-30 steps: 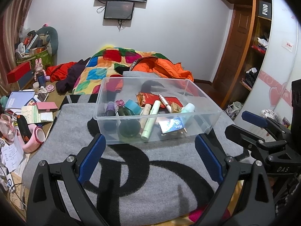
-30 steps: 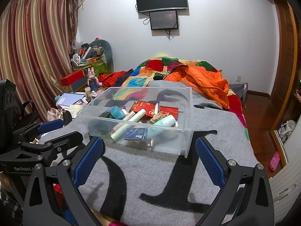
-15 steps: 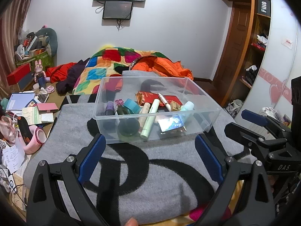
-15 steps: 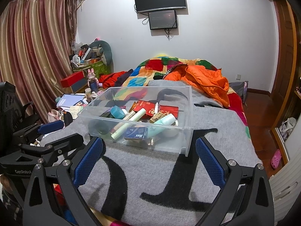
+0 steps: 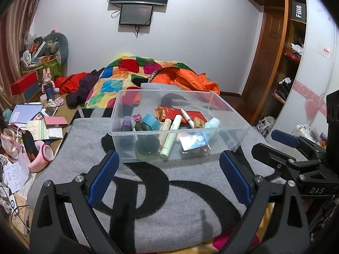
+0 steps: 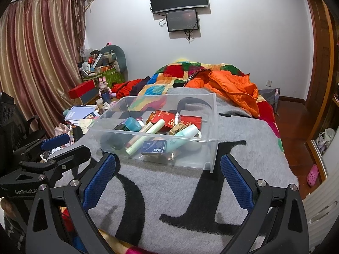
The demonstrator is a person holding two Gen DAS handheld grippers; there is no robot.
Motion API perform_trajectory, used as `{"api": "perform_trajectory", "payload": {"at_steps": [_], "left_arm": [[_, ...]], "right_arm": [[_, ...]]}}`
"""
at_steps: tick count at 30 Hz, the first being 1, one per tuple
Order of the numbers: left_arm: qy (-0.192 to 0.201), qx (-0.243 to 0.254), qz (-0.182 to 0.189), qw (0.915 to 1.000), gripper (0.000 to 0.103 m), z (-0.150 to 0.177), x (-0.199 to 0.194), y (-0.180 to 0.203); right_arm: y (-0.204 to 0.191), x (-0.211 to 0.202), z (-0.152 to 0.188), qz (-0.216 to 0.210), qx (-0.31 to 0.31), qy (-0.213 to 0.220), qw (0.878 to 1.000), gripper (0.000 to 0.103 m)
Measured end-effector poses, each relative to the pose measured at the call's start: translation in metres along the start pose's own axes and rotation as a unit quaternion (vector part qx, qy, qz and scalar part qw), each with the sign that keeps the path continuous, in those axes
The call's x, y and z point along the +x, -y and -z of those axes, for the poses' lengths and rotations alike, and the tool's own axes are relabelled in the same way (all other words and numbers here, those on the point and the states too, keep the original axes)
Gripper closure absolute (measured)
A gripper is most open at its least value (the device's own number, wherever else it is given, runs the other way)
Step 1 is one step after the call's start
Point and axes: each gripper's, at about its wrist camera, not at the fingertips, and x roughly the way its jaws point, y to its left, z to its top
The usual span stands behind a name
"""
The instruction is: Organize objects
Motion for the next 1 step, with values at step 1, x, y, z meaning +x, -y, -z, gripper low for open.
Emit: {"api": "perform_trajectory", "payload": {"at_steps": [1], "left_arm": [[-0.003, -0.001, 0.000, 1.0000, 0.006, -0.0003, 0.0007, -0.0007]], "right_arm": [[0.0007, 0.0002, 0.0007, 0.000, 0.001, -0.001, 1.000, 0.004]]}}
